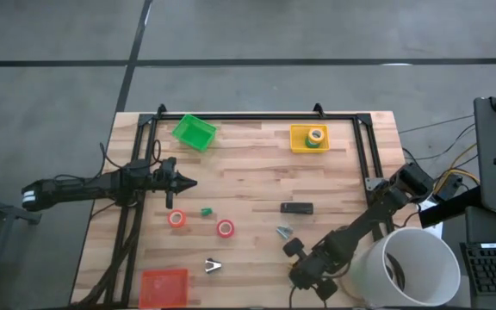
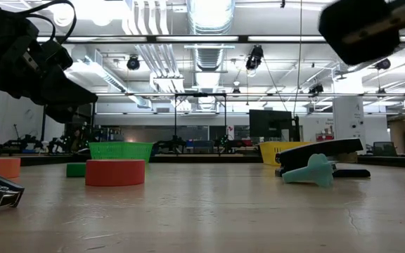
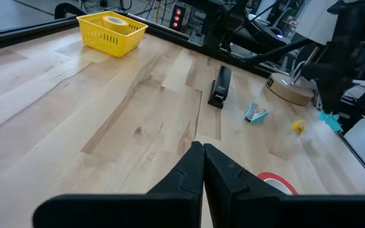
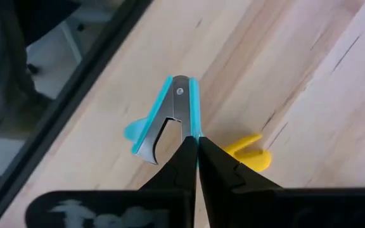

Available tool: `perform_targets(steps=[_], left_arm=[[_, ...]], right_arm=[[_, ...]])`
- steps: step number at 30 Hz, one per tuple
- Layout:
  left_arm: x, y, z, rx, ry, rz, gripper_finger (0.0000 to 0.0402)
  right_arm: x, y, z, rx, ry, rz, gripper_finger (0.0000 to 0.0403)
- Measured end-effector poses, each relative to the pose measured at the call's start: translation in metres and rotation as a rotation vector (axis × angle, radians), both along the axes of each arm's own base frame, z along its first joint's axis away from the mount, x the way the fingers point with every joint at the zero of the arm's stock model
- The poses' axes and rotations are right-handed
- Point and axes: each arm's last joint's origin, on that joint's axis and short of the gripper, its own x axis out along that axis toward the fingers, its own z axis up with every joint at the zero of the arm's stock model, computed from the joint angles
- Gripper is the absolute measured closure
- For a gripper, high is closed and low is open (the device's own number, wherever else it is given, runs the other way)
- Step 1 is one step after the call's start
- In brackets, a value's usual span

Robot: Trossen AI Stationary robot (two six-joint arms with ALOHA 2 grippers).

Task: Pick and place Stapler, Stapler remover, tape
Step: Put the bottom blue staple remover into the orange bin

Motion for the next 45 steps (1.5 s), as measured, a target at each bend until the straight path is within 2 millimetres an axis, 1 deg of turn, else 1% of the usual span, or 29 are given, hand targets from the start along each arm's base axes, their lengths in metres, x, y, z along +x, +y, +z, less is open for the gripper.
perform_targets(steps=[3, 7, 10, 12, 14, 17, 20, 25, 26, 29, 31, 36, 39, 42, 45], left_arm=[[0.0, 0.0, 0.0, 0.0, 0.0, 0.0, 0.039], [0.0, 0.0, 0.0, 0.0, 0.0, 0.0, 0.039], [0.0, 0.0, 0.0, 0.009, -0.003, 0.008, 0.039], [0.001, 0.002, 0.003, 0.021, -0.027, 0.08, 0.039], [0.001, 0.004, 0.008, -0.026, -0.087, 0.153, 0.039], [0.002, 0.006, 0.013, -0.1, -0.154, 0.207, 0.039], [0.002, 0.008, 0.018, -0.115, -0.215, 0.286, 0.039], [0.003, 0.009, 0.028, -0.107, -0.322, 0.312, 0.039], [0.003, 0.008, 0.03, -0.097, -0.343, 0.284, 0.039], [0.005, 0.002, 0.037, -0.033, -0.389, 0.114, 0.039], [0.007, -0.001, 0.038, 0.0, -0.4, 0.06, 0.039], [0.012, -0.01, 0.038, 0.109, -0.396, -0.02, 0.039], [0.016, -0.017, 0.039, 0.195, -0.411, -0.078, 0.039], [0.02, -0.025, 0.039, 0.25, -0.427, -0.111, 0.039], [0.024, -0.032, 0.037, 0.257, -0.424, -0.131, 0.0381]], right_arm=[[0.007, -0.003, 0.007, -0.031, -0.051, -0.04, 0.0394], [0.019, -0.006, 0.022, -0.042, -0.128, -0.094, 0.0394], [0.029, -0.009, 0.036, -0.061, -0.2, -0.192, 0.0394], [0.035, -0.013, 0.043, -0.083, -0.252, -0.27, 0.0394], [0.04, -0.017, 0.048, -0.111, -0.294, -0.341, 0.0394], [0.044, -0.024, 0.051, -0.163, -0.352, -0.442, 0.0394], [0.047, -0.031, 0.05, -0.227, -0.411, -0.542, 0.0394], [0.05, -0.043, 0.048, -0.35, -0.494, -0.644, 0.0394], [0.05, -0.044, 0.048, -0.369, -0.509, -0.659, 0.0394], [0.052, -0.05, 0.051, -0.406, -0.527, -0.655, 0.0394], [0.053, -0.054, 0.056, -0.412, -0.536, -0.654, 0.0394], [0.054, -0.066, 0.069, -0.435, -0.569, -0.664, 0.0394], [0.057, -0.074, 0.083, -0.413, -0.626, -0.672, 0.0394], [0.062, -0.08, 0.096, -0.365, -0.689, -0.665, 0.0394], [0.07, -0.083, 0.103, -0.292, -0.734, -0.627, 0.0394]])
